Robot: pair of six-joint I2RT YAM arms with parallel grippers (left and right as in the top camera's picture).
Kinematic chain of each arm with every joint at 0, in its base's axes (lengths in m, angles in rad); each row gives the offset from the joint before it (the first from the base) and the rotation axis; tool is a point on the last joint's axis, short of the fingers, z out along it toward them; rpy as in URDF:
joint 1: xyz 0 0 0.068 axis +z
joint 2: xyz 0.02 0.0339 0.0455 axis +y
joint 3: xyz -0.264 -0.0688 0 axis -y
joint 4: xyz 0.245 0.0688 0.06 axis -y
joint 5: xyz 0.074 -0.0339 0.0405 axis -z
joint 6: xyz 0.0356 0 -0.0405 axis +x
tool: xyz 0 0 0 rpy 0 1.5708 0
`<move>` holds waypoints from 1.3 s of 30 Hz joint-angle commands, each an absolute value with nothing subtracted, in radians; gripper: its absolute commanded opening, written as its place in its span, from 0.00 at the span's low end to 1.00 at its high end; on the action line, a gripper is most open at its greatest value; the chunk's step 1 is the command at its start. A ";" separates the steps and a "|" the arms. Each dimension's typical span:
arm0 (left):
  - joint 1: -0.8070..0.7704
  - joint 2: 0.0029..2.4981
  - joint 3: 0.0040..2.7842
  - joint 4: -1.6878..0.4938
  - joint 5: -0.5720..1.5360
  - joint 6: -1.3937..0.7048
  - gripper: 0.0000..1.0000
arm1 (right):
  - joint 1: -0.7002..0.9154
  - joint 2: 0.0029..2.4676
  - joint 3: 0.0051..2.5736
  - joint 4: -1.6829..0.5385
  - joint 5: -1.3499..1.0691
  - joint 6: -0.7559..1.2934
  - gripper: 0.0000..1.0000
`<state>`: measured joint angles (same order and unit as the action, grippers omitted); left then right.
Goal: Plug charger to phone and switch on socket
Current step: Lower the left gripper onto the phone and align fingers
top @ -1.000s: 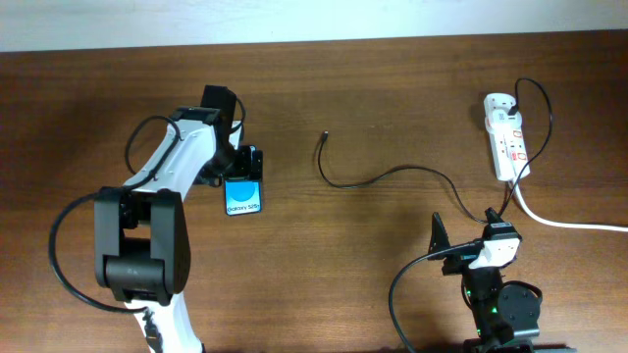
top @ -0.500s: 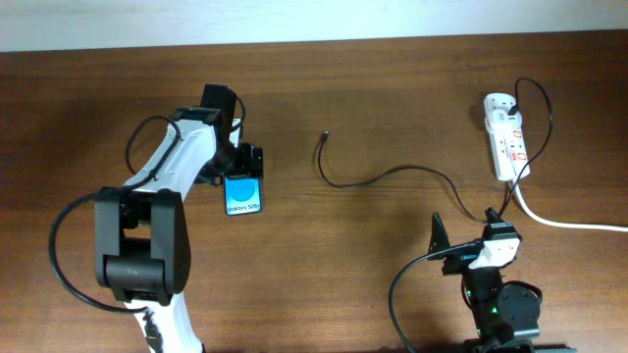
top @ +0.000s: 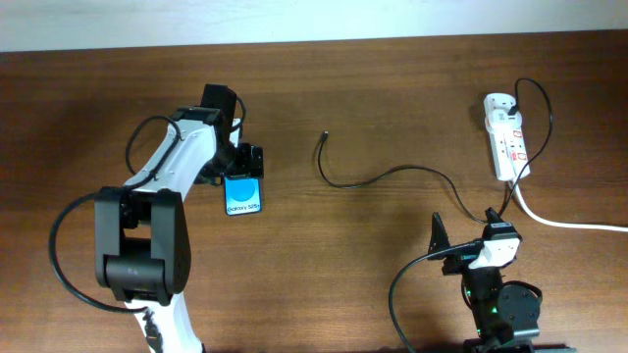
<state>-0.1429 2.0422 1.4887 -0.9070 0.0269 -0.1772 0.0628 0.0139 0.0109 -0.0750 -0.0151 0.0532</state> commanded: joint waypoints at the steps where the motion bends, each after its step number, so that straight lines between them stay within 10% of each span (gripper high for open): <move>1: -0.144 2.048 1.501 -0.894 0.038 -0.186 0.99 | 0.072 0.004 0.006 -0.080 -0.006 0.057 0.98; 39: -0.144 2.113 1.453 -0.823 0.038 -0.186 0.99 | 0.072 0.004 0.006 -0.080 -0.006 0.057 0.98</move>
<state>-0.1436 2.0899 1.4639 -0.8341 0.0341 -0.1776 0.0628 0.0139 0.0109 -0.0750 -0.0151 0.0528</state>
